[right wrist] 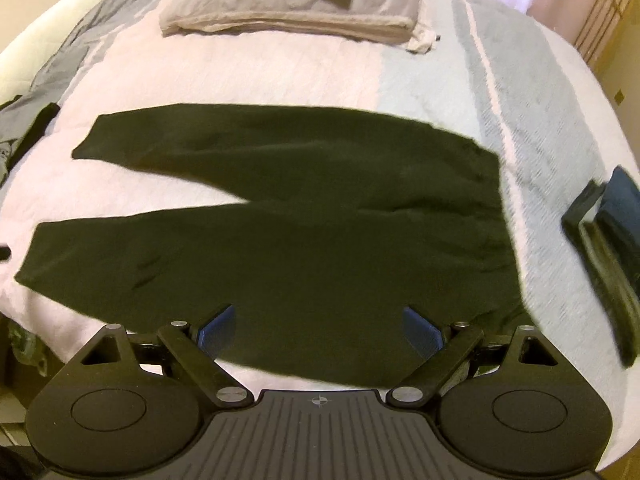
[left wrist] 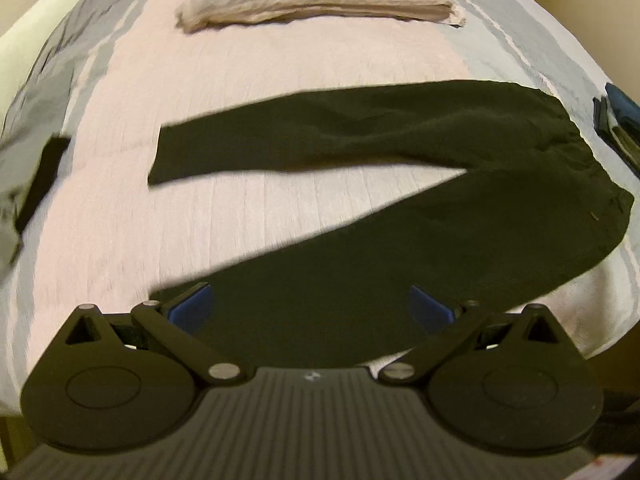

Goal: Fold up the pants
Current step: 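Grasp the pant leg cuff with the left gripper and lift it toward the waistband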

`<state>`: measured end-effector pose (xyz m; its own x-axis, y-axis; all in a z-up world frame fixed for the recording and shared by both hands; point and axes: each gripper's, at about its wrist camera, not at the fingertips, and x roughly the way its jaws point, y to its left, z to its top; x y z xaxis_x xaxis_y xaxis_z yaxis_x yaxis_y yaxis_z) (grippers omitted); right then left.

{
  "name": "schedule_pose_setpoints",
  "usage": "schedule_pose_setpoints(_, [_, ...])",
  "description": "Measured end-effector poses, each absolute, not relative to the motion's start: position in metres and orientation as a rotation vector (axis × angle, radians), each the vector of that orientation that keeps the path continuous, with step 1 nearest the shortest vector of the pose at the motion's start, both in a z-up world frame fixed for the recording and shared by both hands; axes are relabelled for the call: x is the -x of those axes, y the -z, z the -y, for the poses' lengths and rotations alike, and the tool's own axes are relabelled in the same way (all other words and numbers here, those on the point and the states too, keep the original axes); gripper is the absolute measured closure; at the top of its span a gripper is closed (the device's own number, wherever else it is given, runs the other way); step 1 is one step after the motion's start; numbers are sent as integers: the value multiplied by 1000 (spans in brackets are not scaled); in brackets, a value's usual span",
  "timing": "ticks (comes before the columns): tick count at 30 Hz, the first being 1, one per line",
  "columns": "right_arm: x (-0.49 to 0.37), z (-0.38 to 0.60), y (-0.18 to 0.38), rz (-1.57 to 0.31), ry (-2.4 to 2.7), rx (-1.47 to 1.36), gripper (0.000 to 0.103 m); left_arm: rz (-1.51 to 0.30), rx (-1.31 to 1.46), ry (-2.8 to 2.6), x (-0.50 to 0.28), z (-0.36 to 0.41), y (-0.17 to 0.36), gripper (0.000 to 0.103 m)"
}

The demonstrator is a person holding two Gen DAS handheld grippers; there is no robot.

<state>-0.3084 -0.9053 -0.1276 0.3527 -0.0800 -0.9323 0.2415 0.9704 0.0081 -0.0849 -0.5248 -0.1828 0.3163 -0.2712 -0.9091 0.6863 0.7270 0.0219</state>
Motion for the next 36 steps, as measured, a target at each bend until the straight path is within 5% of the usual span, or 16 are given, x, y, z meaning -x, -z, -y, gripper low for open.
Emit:
schedule_pose_setpoints(14, [195, 1071, 162, -1162, -11, 122, 16, -1045, -578, 693, -38, 631, 205, 6])
schedule_pose_setpoints(20, [140, 1107, 196, -1172, -126, 176, 34, -1022, -696, 747, -96, 656, 239, 9])
schedule_pose_setpoints(27, [80, 1121, 240, -1192, -209, 198, 39, -1000, -867, 940, -177, 676, 307, 19])
schedule_pose_setpoints(36, [30, 1136, 298, -1250, -275, 265, 48, -1057, -1046, 1145, -261, 689, 392, 44])
